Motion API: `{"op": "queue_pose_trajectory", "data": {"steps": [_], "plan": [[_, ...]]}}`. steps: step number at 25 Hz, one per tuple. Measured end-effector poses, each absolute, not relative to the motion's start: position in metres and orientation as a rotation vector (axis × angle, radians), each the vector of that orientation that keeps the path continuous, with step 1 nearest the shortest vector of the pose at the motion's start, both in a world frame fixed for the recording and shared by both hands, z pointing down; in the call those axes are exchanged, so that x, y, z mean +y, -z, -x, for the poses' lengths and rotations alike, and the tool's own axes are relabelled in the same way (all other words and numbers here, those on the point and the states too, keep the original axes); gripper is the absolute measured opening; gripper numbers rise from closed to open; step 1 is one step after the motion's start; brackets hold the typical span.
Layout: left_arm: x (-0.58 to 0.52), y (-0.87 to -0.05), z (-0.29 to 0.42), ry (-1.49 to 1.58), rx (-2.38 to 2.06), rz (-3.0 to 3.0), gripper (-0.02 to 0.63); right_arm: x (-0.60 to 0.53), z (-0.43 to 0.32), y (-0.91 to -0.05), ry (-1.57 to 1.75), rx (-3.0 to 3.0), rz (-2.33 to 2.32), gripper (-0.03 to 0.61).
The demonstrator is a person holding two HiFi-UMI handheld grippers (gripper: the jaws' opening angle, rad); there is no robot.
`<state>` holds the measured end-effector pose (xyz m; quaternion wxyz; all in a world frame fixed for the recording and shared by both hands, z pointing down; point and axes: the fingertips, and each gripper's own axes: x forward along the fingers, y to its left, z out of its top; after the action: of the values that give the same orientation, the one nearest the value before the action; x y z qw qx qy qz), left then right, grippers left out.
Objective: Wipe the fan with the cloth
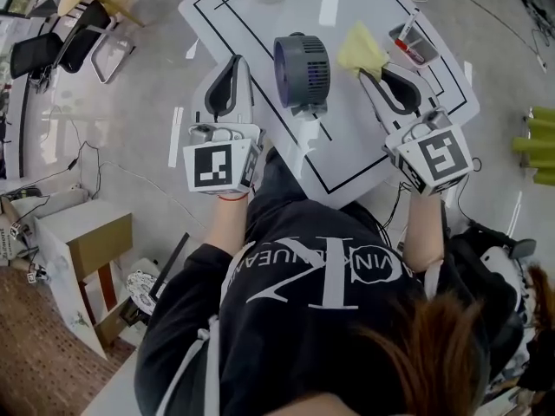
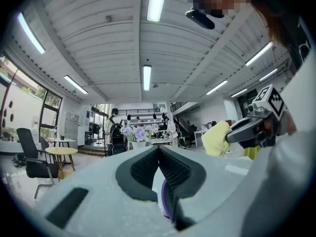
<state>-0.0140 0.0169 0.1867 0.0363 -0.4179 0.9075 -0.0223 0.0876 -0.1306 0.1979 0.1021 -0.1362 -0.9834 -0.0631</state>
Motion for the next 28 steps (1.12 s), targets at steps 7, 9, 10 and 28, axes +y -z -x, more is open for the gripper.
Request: {"op": "queue_pose_trajectory", "data": {"steps": [7, 9, 10, 28], "plan": [[0.027, -0.181, 0.009, 0.068, 2.791, 1.261, 0.011, -0.130, -0.093, -0.195, 0.166, -2.924, 0.383, 0.057], [0.028, -0.179, 0.010, 0.066, 2.789, 1.256, 0.011, -0.131, -0.093, -0.194, 0.163, -2.926, 0.381, 0.057], [0.029, -0.178, 0.010, 0.067, 2.789, 1.253, 0.011, -0.131, -0.092, -0.194, 0.160, -2.928, 0.381, 0.057], [0.034, -0.176, 0.007, 0.077, 2.796, 1.242, 0.011, -0.128, -0.096, -0.192, 0.138, -2.947, 0.410, 0.057]]}}
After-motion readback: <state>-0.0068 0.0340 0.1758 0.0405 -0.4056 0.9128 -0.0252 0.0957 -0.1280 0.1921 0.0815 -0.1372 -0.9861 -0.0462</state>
